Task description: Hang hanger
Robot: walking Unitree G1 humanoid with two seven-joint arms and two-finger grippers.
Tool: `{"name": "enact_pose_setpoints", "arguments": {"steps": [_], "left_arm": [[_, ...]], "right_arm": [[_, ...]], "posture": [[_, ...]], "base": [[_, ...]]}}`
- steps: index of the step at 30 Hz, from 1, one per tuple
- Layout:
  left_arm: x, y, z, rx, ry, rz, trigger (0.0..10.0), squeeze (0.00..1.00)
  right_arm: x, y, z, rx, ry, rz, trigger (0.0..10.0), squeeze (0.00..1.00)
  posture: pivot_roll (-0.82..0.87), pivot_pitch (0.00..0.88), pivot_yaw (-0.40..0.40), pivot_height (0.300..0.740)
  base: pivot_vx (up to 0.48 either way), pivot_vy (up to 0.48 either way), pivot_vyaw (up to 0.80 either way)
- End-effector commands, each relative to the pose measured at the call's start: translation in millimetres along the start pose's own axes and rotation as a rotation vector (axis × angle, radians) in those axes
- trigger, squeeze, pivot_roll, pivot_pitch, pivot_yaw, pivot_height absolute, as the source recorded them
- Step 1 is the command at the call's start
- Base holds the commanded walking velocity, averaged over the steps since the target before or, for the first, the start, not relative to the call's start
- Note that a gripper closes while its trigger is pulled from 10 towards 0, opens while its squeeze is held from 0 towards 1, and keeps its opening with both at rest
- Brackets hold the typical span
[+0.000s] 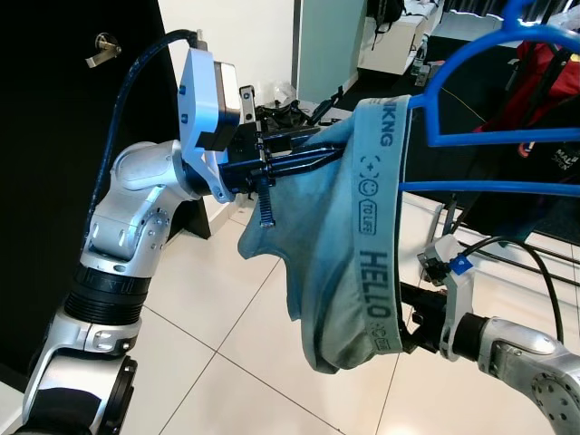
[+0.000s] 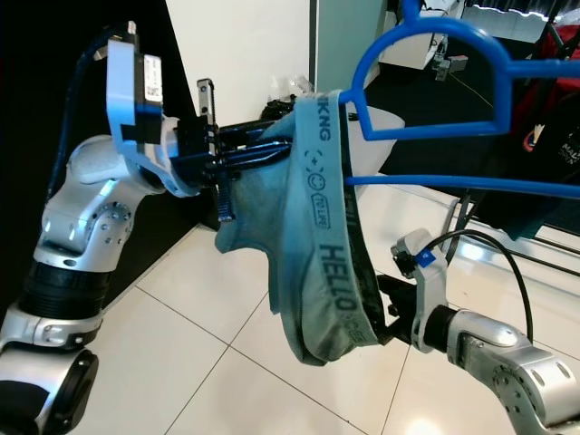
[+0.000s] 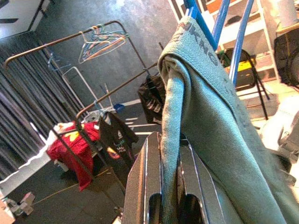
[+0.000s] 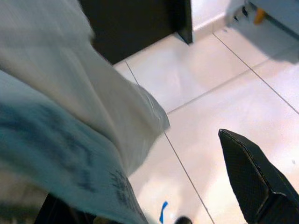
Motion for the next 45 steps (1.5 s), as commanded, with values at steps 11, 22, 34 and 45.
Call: {"name": "enact_pose_setpoints", "arguments": {"steps": [11, 22, 34, 45], "left_arm": [[-21.0, 10.2, -16, 0.063, 0.129, 0.068, 10.0, 0.0], [-78.1, 7.2, -57, 0.084, 0.38, 0.122, 10.0, 0.0], [-93.2, -10.9, -57, 0.12, 0.419, 0.064, 10.0, 0.0], [-83.8, -4.4, -68, 0.332, 0.472, 0.117, 10.0, 0.0]], "right_arm": [[-16.7, -39.4, -4, 0.089, 0.011, -0.224, 0.0, 0.0], [-63.6, -78.4, 47, 0.339, -0.343, -0.286, 0.0, 0.0], [-88.6, -112.9, 65, 0.488, -0.541, -0.364, 0.0, 0.0], [-79.2, -109.2, 78, 0.561, -0.583, -0.325, 0.0, 0.0]], "posture": [[-0.06, 0.107, 0.016, 0.74], [-0.06, 0.121, 0.013, 0.74], [-0.04, 0.131, 0.001, 0.74], [-0.04, 0.128, -0.002, 0.74]], "base": [[0.0, 0.0, 0.0], [0.0, 0.0, 0.0], [0.0, 0.0, 0.0], [0.0, 0.0, 0.0]]}}
Point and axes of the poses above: a point about 5 cm out from each wrist's last joint towards the gripper, its own x axis pointing out of the wrist towards the gripper, its own z axis along the axis of the wrist's last joint, y = z × x, the point moved 4 cm from there along x, pointing out of the wrist towards the gripper, and after that the axes turned 1 degree about x, right-handed, at the moved point
